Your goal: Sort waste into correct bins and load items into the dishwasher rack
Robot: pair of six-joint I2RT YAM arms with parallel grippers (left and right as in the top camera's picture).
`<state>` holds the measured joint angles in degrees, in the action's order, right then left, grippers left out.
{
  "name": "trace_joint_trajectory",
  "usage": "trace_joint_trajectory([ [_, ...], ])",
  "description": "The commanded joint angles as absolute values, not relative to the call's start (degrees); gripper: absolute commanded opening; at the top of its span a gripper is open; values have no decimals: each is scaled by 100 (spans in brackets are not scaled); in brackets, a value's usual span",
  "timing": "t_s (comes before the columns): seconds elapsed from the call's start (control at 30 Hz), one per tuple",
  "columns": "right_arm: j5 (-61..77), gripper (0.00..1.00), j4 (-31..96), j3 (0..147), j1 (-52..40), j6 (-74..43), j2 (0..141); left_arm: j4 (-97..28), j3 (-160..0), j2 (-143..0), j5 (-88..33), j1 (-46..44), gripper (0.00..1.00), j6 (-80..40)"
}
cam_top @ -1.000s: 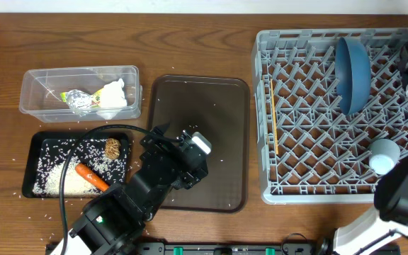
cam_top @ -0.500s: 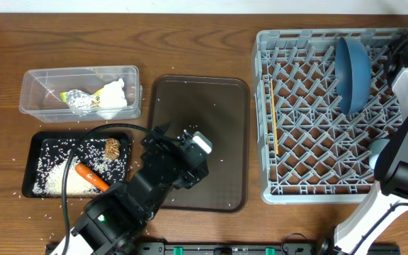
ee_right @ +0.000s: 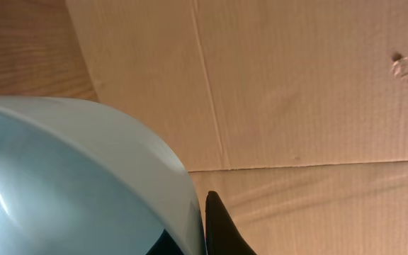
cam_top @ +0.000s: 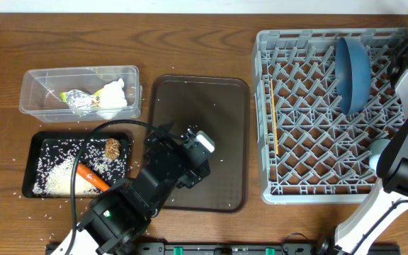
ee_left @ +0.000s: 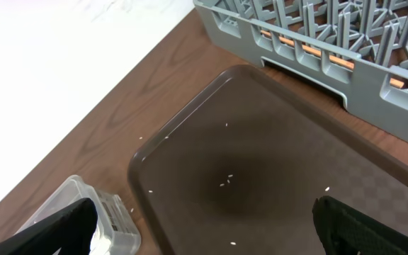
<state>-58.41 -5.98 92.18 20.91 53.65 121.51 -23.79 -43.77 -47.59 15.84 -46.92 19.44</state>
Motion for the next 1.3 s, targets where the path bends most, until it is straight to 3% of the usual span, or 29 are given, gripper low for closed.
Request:
trace_joint_trajectory([
  [0.0, -5846, 1, -609, 9288, 2119, 5400, 12195, -2375, -4484, -4825, 1662, -4663, 98, 1872],
  [1.27, -5900, 1, -281, 9258, 1984, 5749, 12464, -2375, -4480, -5774, 1662, -4665, 98, 1872],
])
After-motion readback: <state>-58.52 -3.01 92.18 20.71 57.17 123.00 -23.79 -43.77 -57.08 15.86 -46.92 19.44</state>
